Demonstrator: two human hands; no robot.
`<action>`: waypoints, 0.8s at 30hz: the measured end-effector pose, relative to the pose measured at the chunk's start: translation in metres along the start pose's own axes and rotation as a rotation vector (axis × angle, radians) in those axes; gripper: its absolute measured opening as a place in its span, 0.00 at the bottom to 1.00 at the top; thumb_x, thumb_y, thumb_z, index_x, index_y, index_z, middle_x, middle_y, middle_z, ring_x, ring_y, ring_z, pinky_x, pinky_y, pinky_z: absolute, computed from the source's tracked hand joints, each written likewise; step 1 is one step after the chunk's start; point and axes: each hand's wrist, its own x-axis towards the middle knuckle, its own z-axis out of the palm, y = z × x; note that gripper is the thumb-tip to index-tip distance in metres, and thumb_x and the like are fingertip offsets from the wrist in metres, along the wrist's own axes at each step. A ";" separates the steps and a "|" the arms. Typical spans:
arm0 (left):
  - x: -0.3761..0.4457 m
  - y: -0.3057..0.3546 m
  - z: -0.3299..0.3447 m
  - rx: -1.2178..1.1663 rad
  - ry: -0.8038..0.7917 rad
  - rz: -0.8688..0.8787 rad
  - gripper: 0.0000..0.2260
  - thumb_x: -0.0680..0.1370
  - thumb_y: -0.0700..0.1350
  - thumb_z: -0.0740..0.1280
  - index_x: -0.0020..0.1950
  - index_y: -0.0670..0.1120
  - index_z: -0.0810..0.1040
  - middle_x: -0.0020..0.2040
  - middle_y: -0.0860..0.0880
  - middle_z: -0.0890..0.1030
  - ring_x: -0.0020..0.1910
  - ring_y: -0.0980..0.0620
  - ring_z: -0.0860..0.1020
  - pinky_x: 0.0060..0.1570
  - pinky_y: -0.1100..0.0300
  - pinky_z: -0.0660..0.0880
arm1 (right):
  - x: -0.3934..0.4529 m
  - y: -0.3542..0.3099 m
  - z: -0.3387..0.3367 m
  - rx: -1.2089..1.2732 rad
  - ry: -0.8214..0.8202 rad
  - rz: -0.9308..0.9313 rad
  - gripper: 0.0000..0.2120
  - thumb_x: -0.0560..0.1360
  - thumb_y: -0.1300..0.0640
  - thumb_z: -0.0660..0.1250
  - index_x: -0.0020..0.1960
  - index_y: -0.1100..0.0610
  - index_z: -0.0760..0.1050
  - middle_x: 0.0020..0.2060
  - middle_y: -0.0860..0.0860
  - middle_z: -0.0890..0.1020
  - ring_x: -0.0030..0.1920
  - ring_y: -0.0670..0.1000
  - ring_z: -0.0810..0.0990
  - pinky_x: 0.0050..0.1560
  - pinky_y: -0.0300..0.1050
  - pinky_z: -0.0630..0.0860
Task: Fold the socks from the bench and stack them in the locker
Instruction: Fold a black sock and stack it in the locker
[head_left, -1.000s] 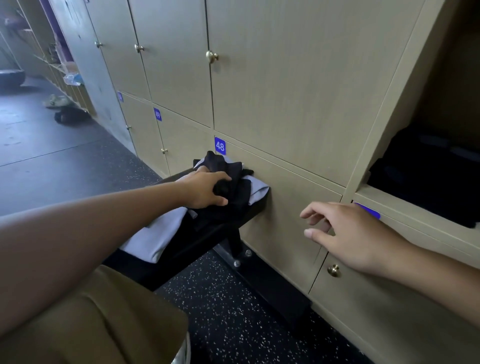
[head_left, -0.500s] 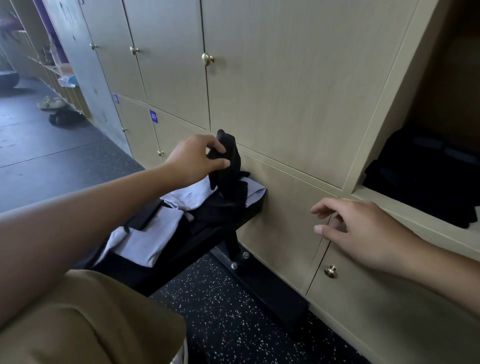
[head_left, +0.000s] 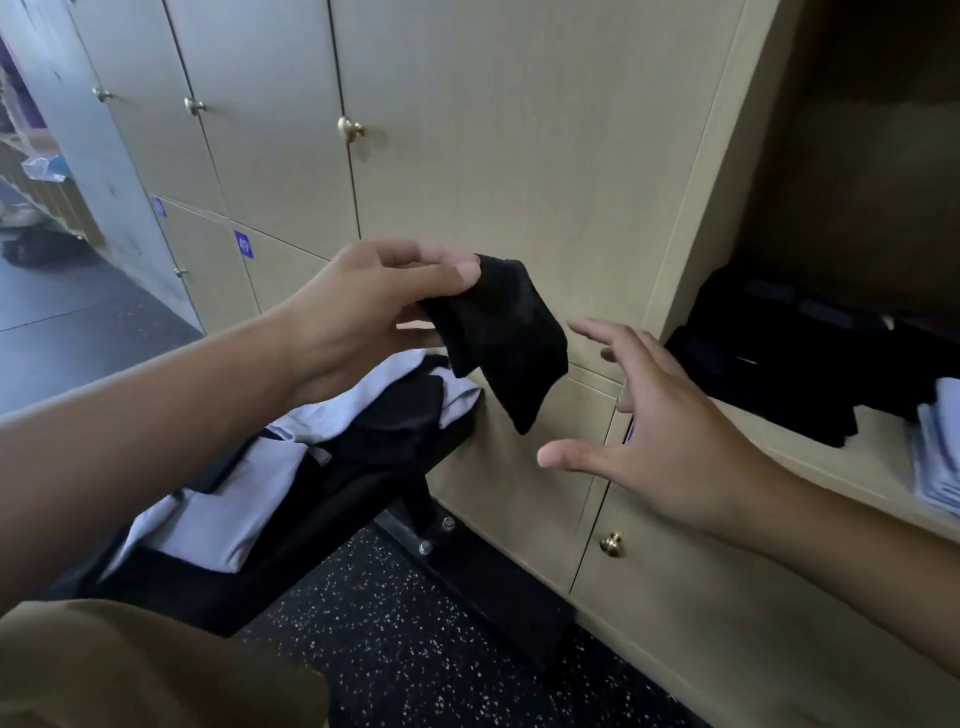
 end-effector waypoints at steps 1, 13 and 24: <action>-0.001 0.002 0.004 -0.036 -0.027 -0.012 0.16 0.77 0.43 0.72 0.62 0.39 0.82 0.51 0.44 0.85 0.49 0.50 0.83 0.52 0.58 0.82 | 0.000 -0.001 0.001 0.070 0.016 0.027 0.49 0.62 0.33 0.77 0.74 0.29 0.53 0.64 0.24 0.59 0.72 0.36 0.60 0.72 0.47 0.67; -0.001 0.000 0.022 -0.439 -0.159 -0.214 0.14 0.74 0.45 0.70 0.59 0.43 0.79 0.50 0.46 0.83 0.52 0.48 0.84 0.53 0.57 0.82 | -0.003 0.001 0.005 -0.150 0.164 -0.128 0.44 0.66 0.45 0.81 0.74 0.35 0.60 0.77 0.35 0.54 0.76 0.37 0.53 0.64 0.28 0.57; 0.001 -0.019 0.025 -0.306 -0.255 -0.228 0.15 0.78 0.43 0.71 0.61 0.35 0.78 0.45 0.43 0.82 0.45 0.46 0.83 0.54 0.54 0.77 | 0.001 0.000 -0.014 0.244 0.380 -0.074 0.04 0.82 0.54 0.66 0.51 0.49 0.79 0.41 0.47 0.84 0.45 0.46 0.83 0.47 0.50 0.80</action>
